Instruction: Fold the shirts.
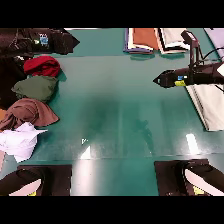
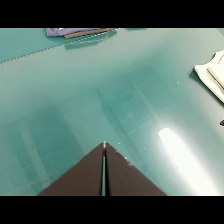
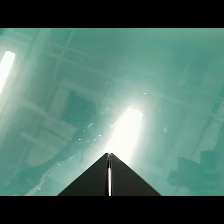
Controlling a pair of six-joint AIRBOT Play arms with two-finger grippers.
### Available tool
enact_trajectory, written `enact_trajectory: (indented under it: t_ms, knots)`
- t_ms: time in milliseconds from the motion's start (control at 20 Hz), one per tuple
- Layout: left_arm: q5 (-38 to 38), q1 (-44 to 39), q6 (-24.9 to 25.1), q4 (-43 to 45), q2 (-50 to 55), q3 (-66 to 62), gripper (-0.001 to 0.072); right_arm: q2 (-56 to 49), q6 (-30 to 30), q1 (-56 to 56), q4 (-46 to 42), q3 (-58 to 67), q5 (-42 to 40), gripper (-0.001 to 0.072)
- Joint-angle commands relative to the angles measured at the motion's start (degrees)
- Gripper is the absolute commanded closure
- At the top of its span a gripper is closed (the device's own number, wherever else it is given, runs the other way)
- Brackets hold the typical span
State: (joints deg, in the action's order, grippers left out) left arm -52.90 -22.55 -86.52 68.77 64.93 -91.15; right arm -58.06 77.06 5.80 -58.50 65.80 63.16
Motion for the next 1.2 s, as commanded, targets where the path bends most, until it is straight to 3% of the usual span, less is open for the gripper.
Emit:
enact_trajectory:
  t_ms: [0,550,650,700,750,800,900,1150]
  knots:
    - [0.0,0.0,0.0,0.0,0.0,0.0,0.0686,0.0,0.0,0.1,0.0,0.0,0.0,0.0691]
    - [0.0,0.0,0.0,0.0,0.0,0.0,0.0686,0.0,0.0,0.1,0.0,0.0,0.0,0.069]
    - [3.9,0.0,2.4,1.2,0.2,0.0,0.0684,0.0,0.0,0.1,0.0,0.0,0.0,0.0691]
    - [5.4,0.4,4.5,4.5,0.3,0.0,0.0655,0.0,0.0,0.1,0.0,0.0,0.0,0.0691]
    - [7.1,1.1,3.5,9.4,0.7,0.0,0.0329,0.0,0.0,0.1,0.0,0.0,0.0,0.0691]
    - [8.0,2.4,-0.1,13.9,1.6,0.0,0.0125,0.0,0.0,0.1,0.0,0.0,0.0,0.0691]
    - [7.6,7.1,-4.5,19.7,4.8,0.0,0.0125,0.0,0.0,0.1,0.0,0.0,0.0,0.0691]
    - [6.5,18.5,-4.5,19.8,19.2,0.0,0.0125,0.0,0.0,0.1,0.0,0.0,0.0,0.0691]
